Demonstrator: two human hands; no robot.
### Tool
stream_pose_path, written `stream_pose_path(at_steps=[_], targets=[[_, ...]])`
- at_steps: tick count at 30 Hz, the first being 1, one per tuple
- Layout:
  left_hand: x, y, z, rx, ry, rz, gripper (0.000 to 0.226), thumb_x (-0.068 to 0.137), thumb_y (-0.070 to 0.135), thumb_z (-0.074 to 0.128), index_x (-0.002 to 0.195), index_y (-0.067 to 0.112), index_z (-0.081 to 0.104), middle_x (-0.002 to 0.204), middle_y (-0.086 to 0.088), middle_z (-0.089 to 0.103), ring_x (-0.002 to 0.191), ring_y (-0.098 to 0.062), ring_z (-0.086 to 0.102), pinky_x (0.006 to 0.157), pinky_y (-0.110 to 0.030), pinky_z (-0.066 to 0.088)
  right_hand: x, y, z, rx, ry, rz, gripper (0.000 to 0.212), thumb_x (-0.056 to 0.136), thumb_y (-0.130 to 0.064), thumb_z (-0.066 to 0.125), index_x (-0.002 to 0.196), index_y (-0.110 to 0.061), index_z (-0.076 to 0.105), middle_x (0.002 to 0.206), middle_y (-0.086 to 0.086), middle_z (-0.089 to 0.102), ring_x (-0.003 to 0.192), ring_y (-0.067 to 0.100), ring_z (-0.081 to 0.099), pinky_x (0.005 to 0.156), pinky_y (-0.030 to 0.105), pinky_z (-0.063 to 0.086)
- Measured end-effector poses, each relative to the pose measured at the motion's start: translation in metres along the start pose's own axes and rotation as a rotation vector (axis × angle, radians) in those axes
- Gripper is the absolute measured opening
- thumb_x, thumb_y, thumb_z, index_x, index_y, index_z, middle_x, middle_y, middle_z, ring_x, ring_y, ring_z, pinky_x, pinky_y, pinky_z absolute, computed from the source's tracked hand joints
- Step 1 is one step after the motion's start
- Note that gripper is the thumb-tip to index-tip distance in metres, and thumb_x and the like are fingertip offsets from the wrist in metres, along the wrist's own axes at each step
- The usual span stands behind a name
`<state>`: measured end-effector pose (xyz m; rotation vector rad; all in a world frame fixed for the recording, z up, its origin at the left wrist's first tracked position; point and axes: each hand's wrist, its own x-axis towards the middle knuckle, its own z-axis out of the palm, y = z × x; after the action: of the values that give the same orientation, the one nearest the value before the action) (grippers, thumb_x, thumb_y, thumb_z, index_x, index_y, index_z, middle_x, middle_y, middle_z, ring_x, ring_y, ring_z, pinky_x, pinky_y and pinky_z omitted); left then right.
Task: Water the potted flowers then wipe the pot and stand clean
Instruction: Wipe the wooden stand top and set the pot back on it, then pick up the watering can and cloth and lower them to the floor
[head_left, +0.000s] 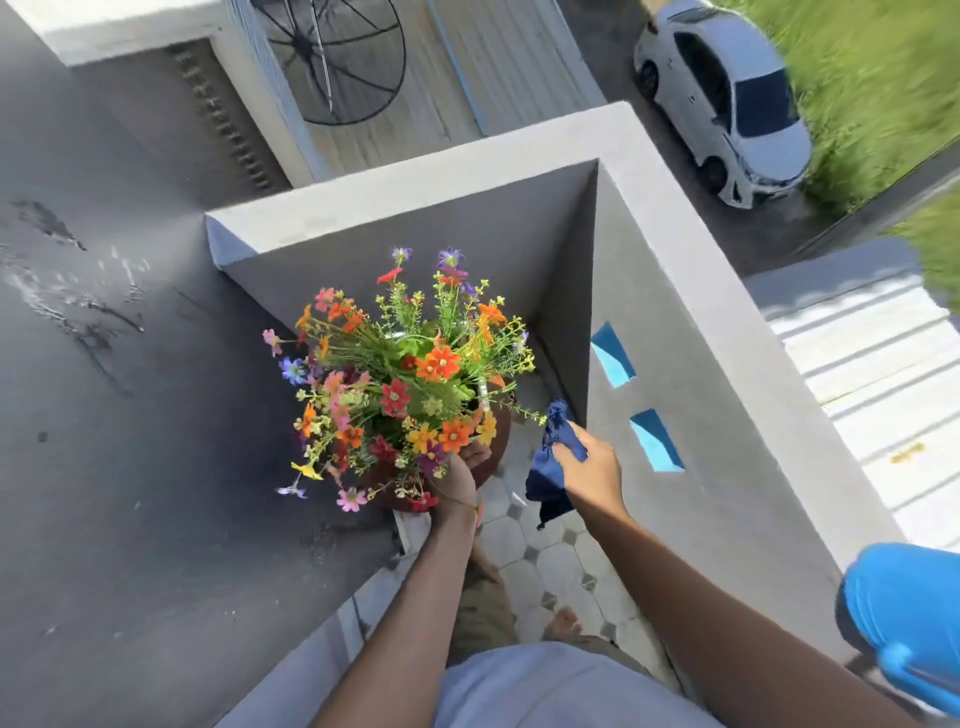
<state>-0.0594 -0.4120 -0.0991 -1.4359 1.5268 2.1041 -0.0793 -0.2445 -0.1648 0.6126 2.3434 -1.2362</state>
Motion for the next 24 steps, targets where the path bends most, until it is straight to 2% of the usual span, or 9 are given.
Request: stream_pose_path(at_steps=[2, 5, 6, 8, 11, 14, 16, 20, 24], targets=[[0.005, -0.010, 0.001, 0.026, 0.018, -0.105, 0.048, 0.107, 0.025, 0.021, 0.076, 0.019, 0.056, 0.077, 0.003, 0.054, 0.058, -0.009, 0.041, 0.047, -0.009, 0.042, -0.012, -0.007, -0.002, 0.057, -0.018, -0.003, 0.025, 0.084, -0.037, 0.054, 0.105, -0.031, 0.066, 0.098, 0.010, 0.066, 0.082, 0.018, 0.061, 0.081, 0.033, 0.052], [0.012, -0.023, 0.001, 0.058, 0.036, -0.198, 0.041, 0.107, 0.032, 0.021, 0.089, 0.015, 0.054, 0.076, -0.001, 0.049, 0.054, 0.000, 0.044, 0.028, -0.003, 0.028, -0.022, -0.006, -0.009, 0.166, -0.029, -0.012, 0.035, 0.085, -0.041, 0.056, 0.119, -0.039, 0.065, 0.109, 0.000, 0.068, 0.098, 0.016, 0.067, 0.091, 0.037, 0.055], [0.015, -0.028, 0.004, 0.056, 0.051, -0.179, 0.043, 0.107, 0.032, 0.020, 0.089, 0.014, 0.055, 0.085, -0.005, 0.055, 0.057, 0.001, 0.050, 0.033, -0.003, 0.032, -0.025, -0.001, -0.013, 0.186, -0.041, -0.023, 0.034, 0.086, -0.040, 0.057, 0.119, -0.040, 0.065, 0.111, -0.003, 0.069, 0.099, 0.015, 0.067, 0.093, 0.038, 0.055], [0.021, -0.036, 0.005, 0.031, 0.054, -0.131, 0.050, 0.106, 0.037, 0.019, 0.103, 0.006, 0.058, 0.113, -0.003, 0.061, 0.092, -0.005, 0.057, 0.070, -0.008, 0.039, -0.033, 0.007, -0.021, 0.233, -0.050, -0.028, 0.033, 0.087, -0.036, 0.058, 0.119, -0.040, 0.066, 0.111, -0.006, 0.071, 0.101, 0.014, 0.068, 0.094, 0.037, 0.055], [0.021, -0.039, 0.004, -0.040, 0.041, -0.098, 0.050, 0.106, 0.040, 0.017, 0.121, 0.010, 0.053, 0.089, 0.000, 0.068, 0.099, -0.014, 0.058, 0.089, -0.024, 0.034, -0.043, 0.012, -0.038, 0.295, -0.046, -0.015, 0.030, 0.089, -0.029, 0.059, 0.117, -0.034, 0.068, 0.108, -0.005, 0.073, 0.103, 0.019, 0.068, 0.094, 0.039, 0.055], [-0.002, -0.046, 0.010, -0.009, 0.017, -0.019, 0.035, 0.105, 0.037, 0.031, 0.109, 0.009, 0.051, 0.076, 0.001, 0.063, 0.056, -0.009, 0.064, 0.059, -0.027, 0.052, -0.054, 0.010, -0.057, 0.373, -0.010, -0.013, 0.035, 0.092, -0.023, 0.061, 0.126, -0.029, 0.064, 0.114, -0.002, 0.071, 0.106, 0.021, 0.066, 0.097, 0.040, 0.053], [-0.024, -0.054, 0.026, 0.065, 0.004, 0.033, 0.036, 0.101, 0.044, 0.040, 0.099, 0.008, 0.046, 0.075, -0.006, 0.055, 0.040, -0.010, 0.057, 0.040, -0.024, 0.047, -0.064, 0.007, -0.073, 0.416, 0.021, -0.024, 0.040, 0.093, -0.022, 0.063, 0.132, -0.025, 0.061, 0.121, -0.002, 0.069, 0.109, 0.019, 0.065, 0.100, 0.040, 0.051], [-0.075, -0.059, 0.065, 0.269, -0.071, 0.129, 0.039, 0.101, 0.042, 0.039, 0.076, 0.013, 0.048, 0.065, -0.007, 0.051, 0.042, -0.018, 0.043, 0.042, -0.024, 0.035, -0.085, 0.001, -0.119, 0.442, 0.105, -0.120, 0.043, 0.092, -0.025, 0.065, 0.135, -0.024, 0.059, 0.126, -0.006, 0.067, 0.113, 0.015, 0.064, 0.103, 0.042, 0.050], [-0.125, -0.044, 0.110, 0.228, -0.204, 0.226, 0.034, 0.100, 0.041, 0.043, 0.081, 0.017, 0.056, 0.064, 0.001, 0.055, 0.041, -0.012, 0.040, 0.041, -0.020, 0.029, -0.118, -0.012, -0.189, 0.550, 0.158, -0.256, 0.039, 0.092, -0.019, 0.067, 0.130, -0.023, 0.064, 0.116, -0.007, 0.073, 0.107, 0.012, 0.069, 0.096, 0.040, 0.055]])
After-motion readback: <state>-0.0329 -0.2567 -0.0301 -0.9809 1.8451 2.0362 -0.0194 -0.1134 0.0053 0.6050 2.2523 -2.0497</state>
